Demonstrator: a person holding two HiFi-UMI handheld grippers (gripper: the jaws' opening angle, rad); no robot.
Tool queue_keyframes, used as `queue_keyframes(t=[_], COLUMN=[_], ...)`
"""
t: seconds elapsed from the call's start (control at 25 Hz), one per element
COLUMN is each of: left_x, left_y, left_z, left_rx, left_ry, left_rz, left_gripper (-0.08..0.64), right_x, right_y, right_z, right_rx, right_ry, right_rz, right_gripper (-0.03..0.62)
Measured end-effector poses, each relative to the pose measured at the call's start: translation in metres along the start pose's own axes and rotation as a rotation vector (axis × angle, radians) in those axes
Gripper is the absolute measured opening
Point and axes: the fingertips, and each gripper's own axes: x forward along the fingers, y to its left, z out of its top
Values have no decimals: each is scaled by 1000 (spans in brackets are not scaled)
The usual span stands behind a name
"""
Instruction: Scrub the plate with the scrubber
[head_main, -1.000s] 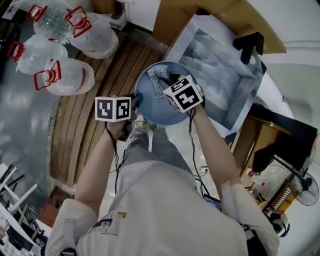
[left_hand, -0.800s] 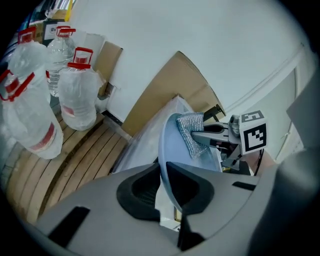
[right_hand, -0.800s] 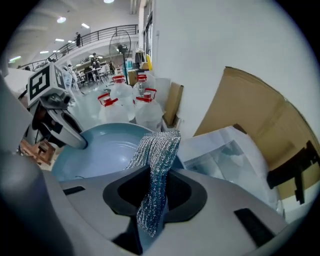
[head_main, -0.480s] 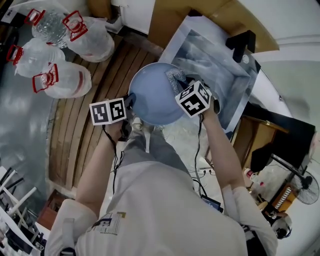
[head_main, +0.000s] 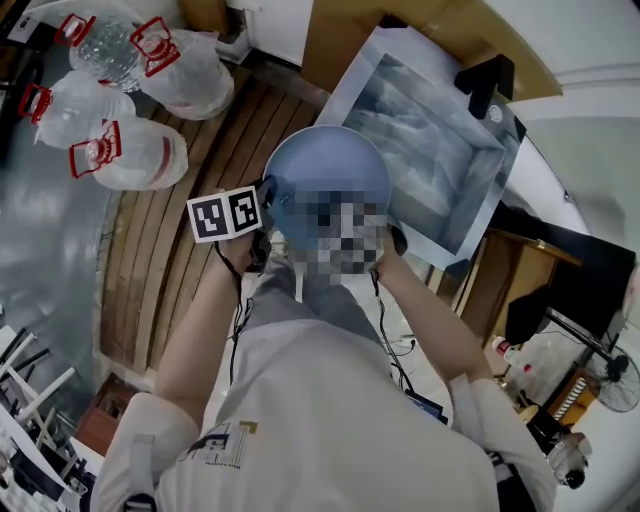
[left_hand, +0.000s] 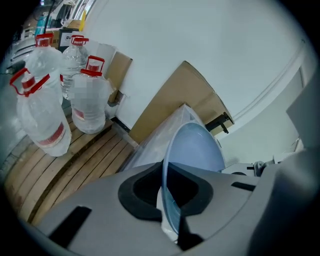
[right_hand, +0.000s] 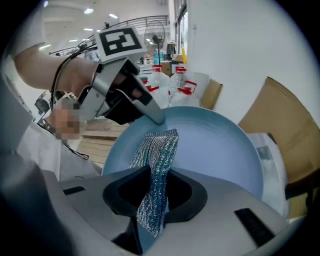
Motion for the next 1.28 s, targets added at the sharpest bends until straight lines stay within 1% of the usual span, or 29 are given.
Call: queue_keyframes(t=[0.08,0.12,0.24,0.28,0.4,0.56,0.72,0.8,0.96,1.08,1.16,1.28], left_x=[-1,-2,-5,-5,-4,-6,-8,-9,-5,-5,-5,-3], left_y=[0,0,2,3,2,1,2,3,1,2,3,2], left_z=[-2,-2,-3,-4,-6,-6,-5,-5,-5,-5,-3,-1], left_rx=[0,-2,-4,-4,0,-9,-16,-18,-24,-18,-10,-6], left_ry=[-2,-2,1,5,21,17,9,6,6,9,8,2], left_rz=[2,4,4,1,-7,-6,-1,10,7,5,10,17], left_gripper=[34,34,34,32,28,28,28,28,28,28,28,28], right_x=[10,13,16,15,12,12,10,6,-10,-27,-37,-44], right_y=[9,10,4,0,-23,-57,-88,-102,-131,-136,-129,-104], right_z=[14,20,29,31,32,42,48,42,9,-18,-34,-46], right_rx=[-60,-72,-70,-72,-80,-25,22,24,12,14,32,48], right_ry=[-7,-7,1,-1,-19,-76,-93,-82,-10,24,28,29], right_rz=[20,35,88,89,31,-43,-118,-164,-249,-296,-302,-262], right_gripper=[104,106,112,117,123,115,112,110,109,107,106,104])
